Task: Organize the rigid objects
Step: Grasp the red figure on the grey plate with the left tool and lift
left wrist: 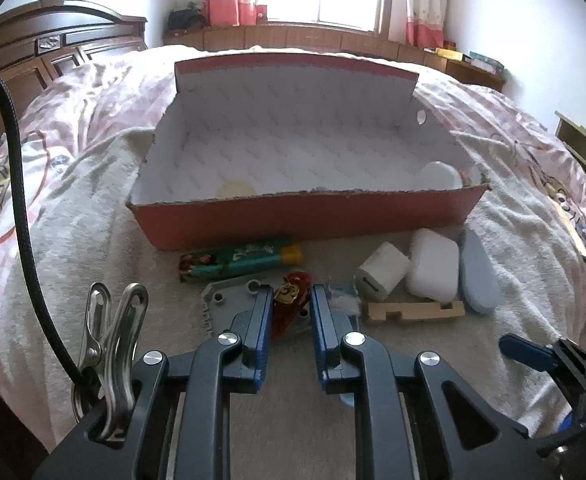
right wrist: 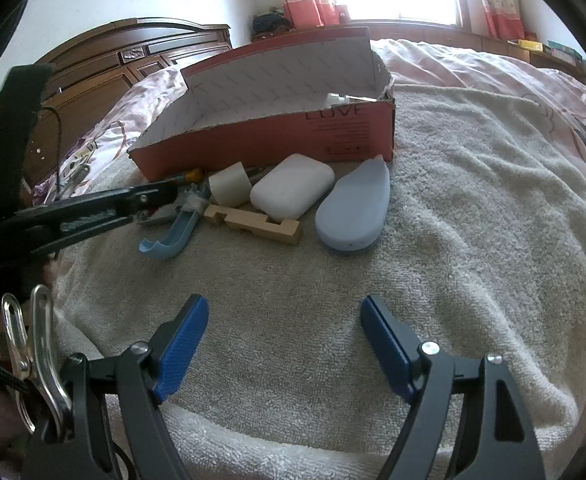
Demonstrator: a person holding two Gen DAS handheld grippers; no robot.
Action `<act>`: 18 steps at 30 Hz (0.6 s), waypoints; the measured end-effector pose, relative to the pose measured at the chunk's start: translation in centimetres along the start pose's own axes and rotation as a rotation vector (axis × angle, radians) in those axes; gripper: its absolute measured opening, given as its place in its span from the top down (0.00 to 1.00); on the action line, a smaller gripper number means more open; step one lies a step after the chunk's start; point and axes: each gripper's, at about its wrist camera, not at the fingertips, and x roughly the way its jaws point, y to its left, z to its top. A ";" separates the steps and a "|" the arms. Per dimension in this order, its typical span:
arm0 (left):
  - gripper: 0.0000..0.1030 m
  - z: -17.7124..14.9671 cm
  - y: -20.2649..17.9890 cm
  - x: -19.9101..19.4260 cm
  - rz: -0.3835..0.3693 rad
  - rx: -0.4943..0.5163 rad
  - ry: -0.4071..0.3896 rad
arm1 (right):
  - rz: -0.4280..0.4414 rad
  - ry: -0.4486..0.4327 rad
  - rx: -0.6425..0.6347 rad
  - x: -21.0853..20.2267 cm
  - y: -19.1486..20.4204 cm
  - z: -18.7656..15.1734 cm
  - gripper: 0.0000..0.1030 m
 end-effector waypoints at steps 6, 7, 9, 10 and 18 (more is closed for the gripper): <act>0.81 -0.7 1.3 -2.2 0.011 -0.026 -0.014 | 0.007 -0.008 0.029 -0.3 -0.5 0.2 0.20; 0.81 -1.0 1.6 -2.4 0.014 -0.034 -0.012 | 0.001 -0.011 0.034 -0.3 -0.7 0.3 0.20; 0.81 -1.8 2.3 -2.8 0.020 -0.053 -0.004 | -0.024 -0.016 0.036 -0.4 -0.9 0.5 0.20; 0.81 -2.2 2.6 -3.0 0.021 -0.062 0.001 | -0.040 -0.016 0.035 -0.3 -1.0 0.7 0.20; 0.81 -4.8 4.4 -2.6 0.015 -0.130 0.045 | -0.132 -0.037 0.029 0.5 -1.4 3.7 0.21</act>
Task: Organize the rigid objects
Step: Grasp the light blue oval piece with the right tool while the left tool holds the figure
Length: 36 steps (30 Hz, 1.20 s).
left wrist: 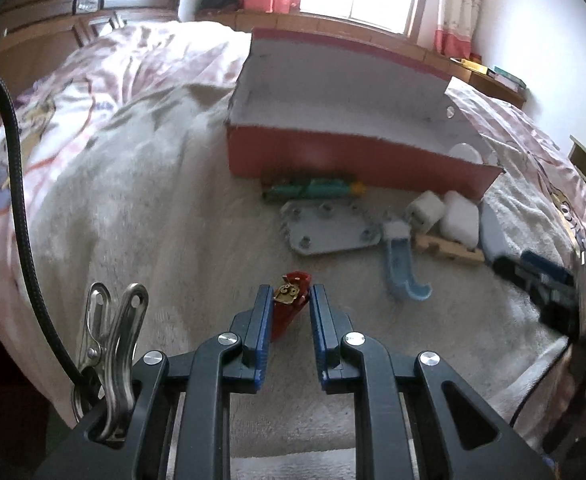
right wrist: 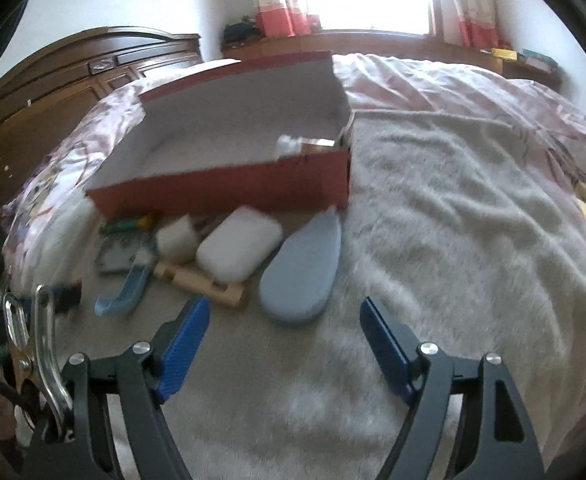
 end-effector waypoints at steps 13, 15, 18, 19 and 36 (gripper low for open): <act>0.81 -0.6 0.4 0.3 -0.018 -0.029 -0.010 | -0.052 0.057 0.072 1.9 -1.8 1.0 0.57; 0.81 -0.6 0.4 0.4 -0.018 -0.029 -0.011 | -0.054 0.061 0.076 1.7 -2.2 0.8 0.57; 0.81 -0.6 0.4 0.3 -0.017 -0.028 -0.011 | -0.057 0.064 0.064 1.8 -2.0 0.8 0.56; 0.81 -0.6 0.4 0.4 -0.017 -0.026 -0.011 | -0.059 0.065 0.057 2.0 -1.8 1.0 0.56; 0.81 -0.1 0.1 0.1 -0.013 -0.001 -0.007 | -0.053 0.021 0.018 1.7 -1.7 0.5 0.57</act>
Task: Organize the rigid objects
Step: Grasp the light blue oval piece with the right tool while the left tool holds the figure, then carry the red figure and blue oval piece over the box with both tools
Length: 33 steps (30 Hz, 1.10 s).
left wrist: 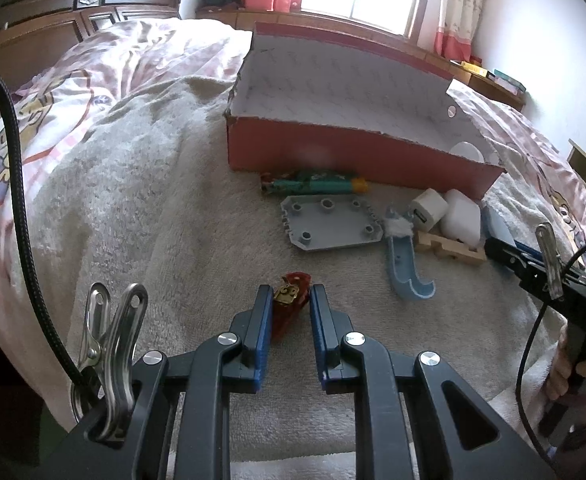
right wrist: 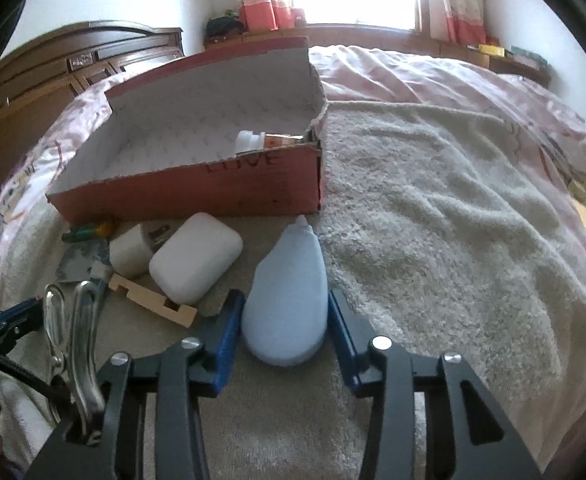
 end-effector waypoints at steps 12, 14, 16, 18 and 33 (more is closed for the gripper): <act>0.81 2.0 -0.7 -1.9 -0.045 0.000 -0.036 | 0.144 -0.066 0.052 -2.9 -0.5 -0.5 0.57; 0.81 2.5 -0.6 -2.1 -0.050 -0.006 -0.042 | 0.159 -0.089 0.040 -3.6 -0.1 -0.2 0.58; 0.81 2.8 -0.6 -2.3 -0.054 -0.010 -0.048 | 0.177 -0.104 0.030 -4.1 0.2 0.0 0.59; 0.81 3.3 -0.6 -2.5 -0.054 -0.010 -0.057 | 0.188 -0.116 0.018 -4.5 0.6 0.2 0.75; 0.81 4.0 -1.1 -2.1 -0.060 -0.013 -0.057 | 0.200 -0.028 0.040 -2.8 0.2 -0.4 0.53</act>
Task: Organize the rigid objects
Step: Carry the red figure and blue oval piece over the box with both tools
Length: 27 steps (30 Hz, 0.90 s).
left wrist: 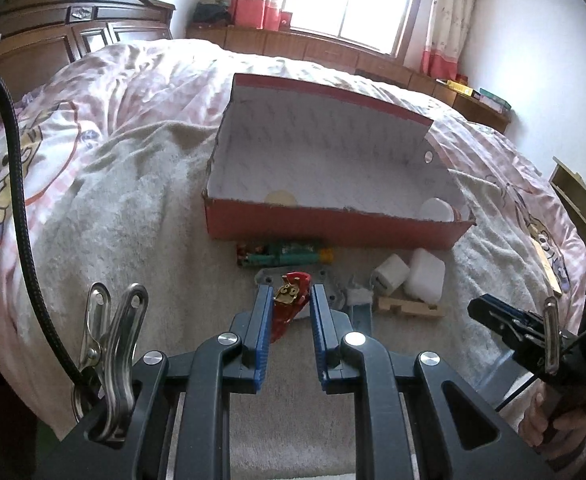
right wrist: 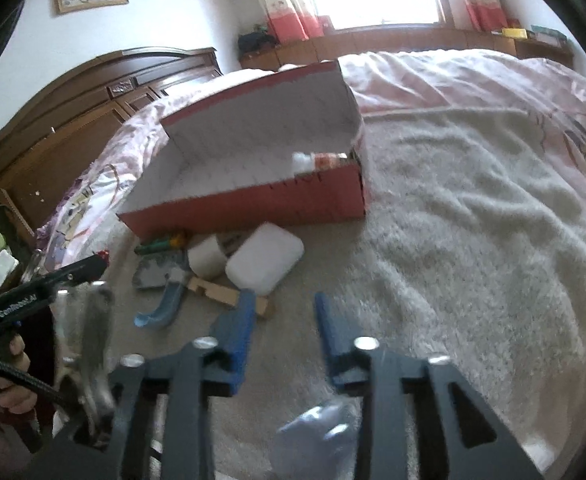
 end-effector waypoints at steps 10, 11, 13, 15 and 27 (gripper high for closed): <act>0.81 -0.6 0.4 0.1 -0.007 -0.013 0.000 | -0.025 0.047 0.024 -0.4 -1.3 -1.6 0.41; 0.81 -0.6 0.5 0.1 -0.009 -0.015 0.002 | -0.022 0.044 0.025 -0.6 -1.4 -1.7 0.41; 0.81 -0.7 0.4 0.1 -0.012 -0.019 0.005 | -0.011 0.043 0.031 -0.9 -1.5 -1.7 0.41; 0.81 -0.8 0.4 0.1 -0.014 -0.020 0.006 | 0.006 0.053 0.032 -1.2 -1.6 -1.8 0.40; 0.81 -1.5 0.2 0.2 -0.034 -0.026 0.017 | -0.064 0.059 -0.098 -3.0 -0.2 -3.1 0.29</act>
